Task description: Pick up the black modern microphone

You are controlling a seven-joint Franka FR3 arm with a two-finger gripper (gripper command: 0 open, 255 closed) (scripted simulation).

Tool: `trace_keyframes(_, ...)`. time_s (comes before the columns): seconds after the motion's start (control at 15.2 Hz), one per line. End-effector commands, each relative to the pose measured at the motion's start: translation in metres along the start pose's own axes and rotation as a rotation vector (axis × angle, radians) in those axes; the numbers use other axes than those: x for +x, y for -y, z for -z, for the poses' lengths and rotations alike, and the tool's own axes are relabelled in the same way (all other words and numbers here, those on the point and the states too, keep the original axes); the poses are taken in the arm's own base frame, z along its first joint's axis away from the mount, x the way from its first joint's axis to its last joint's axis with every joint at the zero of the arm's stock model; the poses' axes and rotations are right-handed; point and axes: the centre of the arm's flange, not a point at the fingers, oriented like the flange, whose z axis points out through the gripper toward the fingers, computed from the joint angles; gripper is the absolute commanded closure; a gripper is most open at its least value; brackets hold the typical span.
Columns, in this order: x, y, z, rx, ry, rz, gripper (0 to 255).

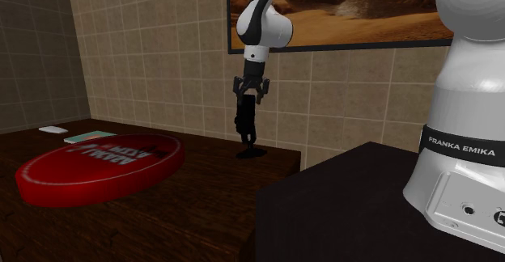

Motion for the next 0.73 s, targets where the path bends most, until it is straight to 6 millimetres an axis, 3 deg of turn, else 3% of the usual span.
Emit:
trace_keyframes(0.0, 0.003, 0.001, 0.011, 0.000, -0.001, 0.000, 255)
trace_keyframes(0.66, 0.011, 0.004, 0.058, 0.000, -0.001, 0.000, 255)
